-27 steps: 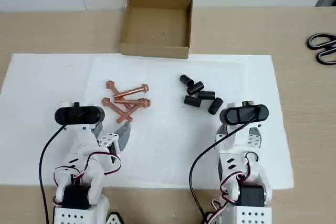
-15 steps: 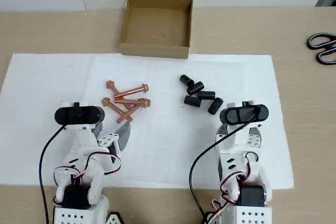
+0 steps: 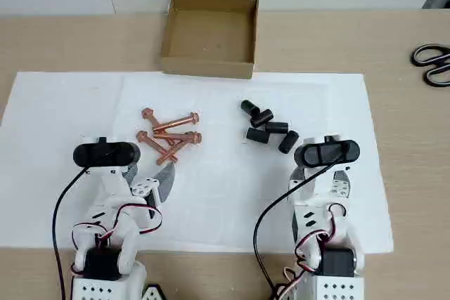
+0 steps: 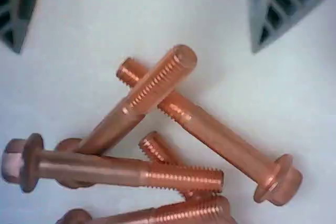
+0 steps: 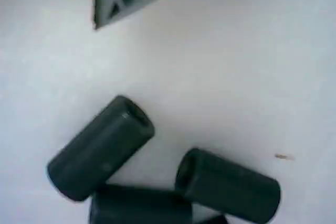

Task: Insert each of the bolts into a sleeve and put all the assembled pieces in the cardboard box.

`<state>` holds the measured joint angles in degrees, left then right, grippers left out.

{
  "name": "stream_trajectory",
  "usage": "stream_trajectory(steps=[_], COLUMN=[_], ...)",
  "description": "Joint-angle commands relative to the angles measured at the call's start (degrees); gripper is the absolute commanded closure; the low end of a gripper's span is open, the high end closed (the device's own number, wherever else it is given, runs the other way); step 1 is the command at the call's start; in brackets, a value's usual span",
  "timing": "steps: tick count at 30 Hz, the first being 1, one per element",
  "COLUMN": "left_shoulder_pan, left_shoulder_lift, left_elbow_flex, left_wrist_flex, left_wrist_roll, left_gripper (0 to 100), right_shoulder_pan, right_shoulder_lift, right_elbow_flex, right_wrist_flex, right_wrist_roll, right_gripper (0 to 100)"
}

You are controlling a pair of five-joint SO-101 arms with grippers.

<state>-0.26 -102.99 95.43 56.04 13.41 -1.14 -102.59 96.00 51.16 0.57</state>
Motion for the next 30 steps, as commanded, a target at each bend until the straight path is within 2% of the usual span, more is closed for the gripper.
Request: stream_trajectory(steps=[1, 7, 9, 12, 18, 21, 25, 30], left_shoulder_pan=[0.2, 0.2, -0.4, -5.3, -13.8, -16.9, -18.0, -15.6], left_shoulder_lift=[-0.4, -0.4, -0.1, 0.0, 3.1, 11.9, 31.3, 55.2], left_elbow_flex=[-0.2, -0.3, -2.2, -8.0, -18.1, -26.1, -41.7, -62.5], left_wrist_flex=[-1.5, -1.5, -1.2, 1.0, 3.6, 2.1, 1.9, 11.7], left_wrist_roll=[-0.3, -0.4, -0.6, -3.8, -12.2, -12.4, -12.4, -12.7], left_gripper=[74, 74, 74, 74, 74, 74, 74, 74], right_shoulder_pan=[0.0, 0.6, 3.1, 7.3, 7.6, 7.3, 7.3, 7.3], right_shoulder_lift=[-0.4, -0.5, -0.5, -0.3, 0.3, 2.9, 14.5, 41.9], right_elbow_flex=[0.5, 0.0, -2.8, -8.9, -21.0, -27.7, -39.7, -56.6], right_wrist_flex=[0.1, 0.0, 1.0, 2.7, 4.7, 4.6, 4.6, 6.6], right_wrist_roll=[-0.5, 0.3, 4.9, 13.0, 14.9, 14.9, 14.9, 14.7], right_gripper=[73.8, 73.8, 73.8, 73.8, 73.8, 73.8, 73.8, 73.8])
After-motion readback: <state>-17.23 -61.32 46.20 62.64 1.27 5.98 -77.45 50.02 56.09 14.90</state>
